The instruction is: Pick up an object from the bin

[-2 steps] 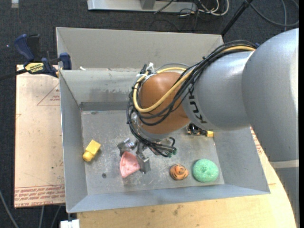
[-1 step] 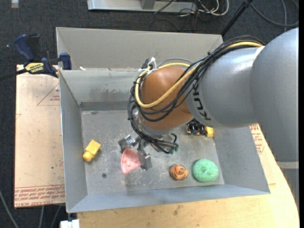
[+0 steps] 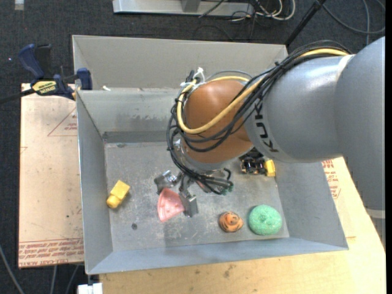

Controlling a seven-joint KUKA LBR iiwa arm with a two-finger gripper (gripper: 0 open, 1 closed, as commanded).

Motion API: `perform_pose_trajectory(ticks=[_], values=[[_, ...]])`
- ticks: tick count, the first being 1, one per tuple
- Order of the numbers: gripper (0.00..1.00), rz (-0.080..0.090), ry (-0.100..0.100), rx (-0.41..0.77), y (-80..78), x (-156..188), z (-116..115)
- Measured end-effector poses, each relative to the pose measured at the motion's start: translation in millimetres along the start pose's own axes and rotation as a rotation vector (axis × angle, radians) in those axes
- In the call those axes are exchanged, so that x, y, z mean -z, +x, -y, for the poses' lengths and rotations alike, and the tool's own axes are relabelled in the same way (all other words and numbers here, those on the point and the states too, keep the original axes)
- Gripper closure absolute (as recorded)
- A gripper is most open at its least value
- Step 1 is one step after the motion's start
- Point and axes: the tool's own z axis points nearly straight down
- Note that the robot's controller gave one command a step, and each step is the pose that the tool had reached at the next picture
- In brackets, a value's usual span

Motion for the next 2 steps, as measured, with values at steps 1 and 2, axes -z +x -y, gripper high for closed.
perform_pose_trajectory(ticks=[1,2], values=[[1.00,0.002,0.001,-0.001,-0.2,21.6,-0.1],[1.00,0.004,0.002,-0.001,-0.9,41.0,0.1]])
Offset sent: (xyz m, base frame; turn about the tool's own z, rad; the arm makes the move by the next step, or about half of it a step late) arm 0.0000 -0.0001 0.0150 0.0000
